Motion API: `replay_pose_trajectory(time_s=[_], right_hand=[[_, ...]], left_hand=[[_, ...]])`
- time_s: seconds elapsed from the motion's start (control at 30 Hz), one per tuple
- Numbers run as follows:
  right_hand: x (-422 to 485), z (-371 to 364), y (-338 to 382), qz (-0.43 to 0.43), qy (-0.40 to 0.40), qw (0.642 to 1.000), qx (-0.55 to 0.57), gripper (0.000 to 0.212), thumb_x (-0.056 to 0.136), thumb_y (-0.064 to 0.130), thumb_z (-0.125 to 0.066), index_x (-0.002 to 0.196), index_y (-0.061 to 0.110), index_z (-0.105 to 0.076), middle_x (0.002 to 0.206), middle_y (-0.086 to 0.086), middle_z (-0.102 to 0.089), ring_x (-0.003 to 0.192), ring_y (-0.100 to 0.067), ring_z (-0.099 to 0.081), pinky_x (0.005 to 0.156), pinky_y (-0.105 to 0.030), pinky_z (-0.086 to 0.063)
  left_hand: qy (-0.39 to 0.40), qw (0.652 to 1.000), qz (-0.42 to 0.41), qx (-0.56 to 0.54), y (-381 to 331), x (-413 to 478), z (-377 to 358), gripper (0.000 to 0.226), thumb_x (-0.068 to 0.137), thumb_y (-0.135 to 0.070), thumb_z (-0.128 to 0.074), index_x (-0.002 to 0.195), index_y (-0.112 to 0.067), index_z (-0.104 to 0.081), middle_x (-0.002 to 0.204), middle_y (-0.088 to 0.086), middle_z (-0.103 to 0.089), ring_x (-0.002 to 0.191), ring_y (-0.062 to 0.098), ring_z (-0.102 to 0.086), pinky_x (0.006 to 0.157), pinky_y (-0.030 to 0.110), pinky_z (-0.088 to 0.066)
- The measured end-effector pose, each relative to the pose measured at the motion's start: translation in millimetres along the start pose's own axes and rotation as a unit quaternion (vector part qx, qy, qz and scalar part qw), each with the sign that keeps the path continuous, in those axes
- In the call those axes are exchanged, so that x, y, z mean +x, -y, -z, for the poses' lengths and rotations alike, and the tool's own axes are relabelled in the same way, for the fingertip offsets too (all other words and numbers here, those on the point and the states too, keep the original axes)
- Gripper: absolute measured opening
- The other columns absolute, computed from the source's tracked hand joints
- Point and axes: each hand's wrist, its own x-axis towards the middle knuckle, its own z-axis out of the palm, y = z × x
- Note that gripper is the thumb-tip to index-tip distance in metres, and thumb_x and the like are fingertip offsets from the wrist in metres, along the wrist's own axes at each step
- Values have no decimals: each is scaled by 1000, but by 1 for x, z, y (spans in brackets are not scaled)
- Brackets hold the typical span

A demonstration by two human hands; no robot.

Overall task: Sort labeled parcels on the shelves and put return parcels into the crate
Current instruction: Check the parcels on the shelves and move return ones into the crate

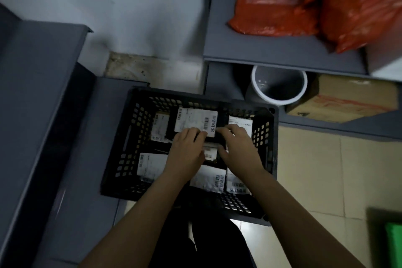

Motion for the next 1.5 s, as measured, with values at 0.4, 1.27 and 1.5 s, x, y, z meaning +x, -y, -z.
replay_pose_trajectory(time_s=[0.4, 1.27, 1.5], right_hand=[[-16, 23, 212, 271, 4, 961, -56, 36, 72, 10, -75, 106, 7, -66, 103, -13, -63, 94, -35, -60, 81, -40, -49], [-320, -176, 553, 688, 284, 654, -134, 43, 92, 28, -58, 134, 20, -50, 130, 0, -47, 123, -21, -42, 104, -32, -33], [-399, -205, 590, 785, 366, 480, -140, 47, 95, 32, -56, 140, 23, -45, 134, 1, -45, 125, -21, -40, 104, -33, -34]], left_hand=[[-201, 968, 140, 58, 85, -156, 141, 33, 81, -23, -60, 111, -10, -63, 97, 7, -65, 85, 27, -60, 70, 38, -49], [-254, 720, 631, 136, 52, -685, 168, 35, 80, -24, -70, 112, -14, -60, 101, 3, -61, 94, 25, -57, 80, 34, -41], [-243, 567, 777, 120, -27, -729, 158, 48, 74, -23, -78, 116, -13, -60, 104, 5, -63, 94, 27, -61, 82, 38, -51]])
